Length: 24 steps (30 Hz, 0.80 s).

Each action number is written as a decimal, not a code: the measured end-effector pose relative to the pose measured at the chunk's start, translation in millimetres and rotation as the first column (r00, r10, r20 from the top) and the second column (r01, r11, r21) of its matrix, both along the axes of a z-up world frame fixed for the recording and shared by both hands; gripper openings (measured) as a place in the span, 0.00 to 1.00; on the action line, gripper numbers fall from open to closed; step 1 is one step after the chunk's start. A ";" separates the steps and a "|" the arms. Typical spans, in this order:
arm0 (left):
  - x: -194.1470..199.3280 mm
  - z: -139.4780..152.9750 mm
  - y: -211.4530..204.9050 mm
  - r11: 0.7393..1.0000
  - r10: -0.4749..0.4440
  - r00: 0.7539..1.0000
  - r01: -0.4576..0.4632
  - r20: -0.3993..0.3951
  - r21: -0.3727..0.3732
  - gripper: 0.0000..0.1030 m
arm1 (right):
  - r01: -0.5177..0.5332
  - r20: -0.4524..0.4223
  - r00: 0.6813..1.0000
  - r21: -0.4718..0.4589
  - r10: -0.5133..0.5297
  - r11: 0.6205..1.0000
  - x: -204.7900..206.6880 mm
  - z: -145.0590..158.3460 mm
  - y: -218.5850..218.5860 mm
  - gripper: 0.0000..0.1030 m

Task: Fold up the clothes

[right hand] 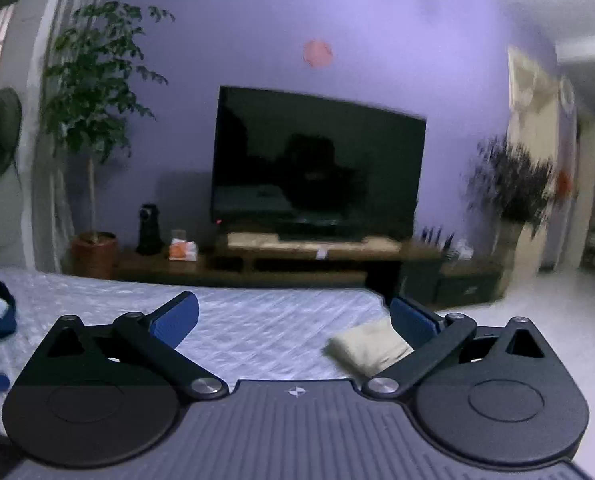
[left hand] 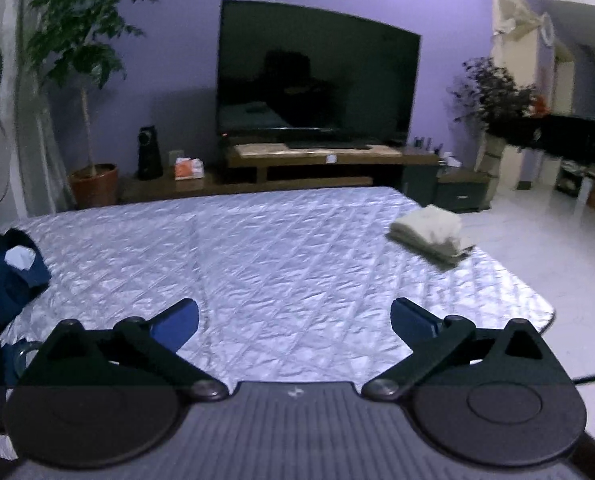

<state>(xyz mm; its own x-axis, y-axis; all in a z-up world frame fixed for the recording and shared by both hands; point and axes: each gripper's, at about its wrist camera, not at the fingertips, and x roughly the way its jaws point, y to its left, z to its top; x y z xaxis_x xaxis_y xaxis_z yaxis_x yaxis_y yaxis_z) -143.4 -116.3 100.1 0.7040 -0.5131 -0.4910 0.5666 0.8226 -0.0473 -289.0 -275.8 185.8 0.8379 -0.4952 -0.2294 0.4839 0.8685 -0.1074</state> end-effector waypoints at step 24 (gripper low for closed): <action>-52.2 16.2 -22.3 0.974 -0.033 0.997 0.048 -0.068 0.220 0.99 | 0.228 -0.355 0.931 0.384 -0.084 0.895 -43.0 -30.4 -8.1 1.00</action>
<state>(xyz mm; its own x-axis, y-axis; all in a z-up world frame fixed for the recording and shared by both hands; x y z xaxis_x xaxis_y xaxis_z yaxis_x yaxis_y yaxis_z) -195.6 -138.6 116.3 0.6484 -0.4141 -0.6388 0.6014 0.7931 0.0964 -332.0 -283.9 155.4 0.6017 -0.4132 -0.6835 0.6176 0.7834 0.0702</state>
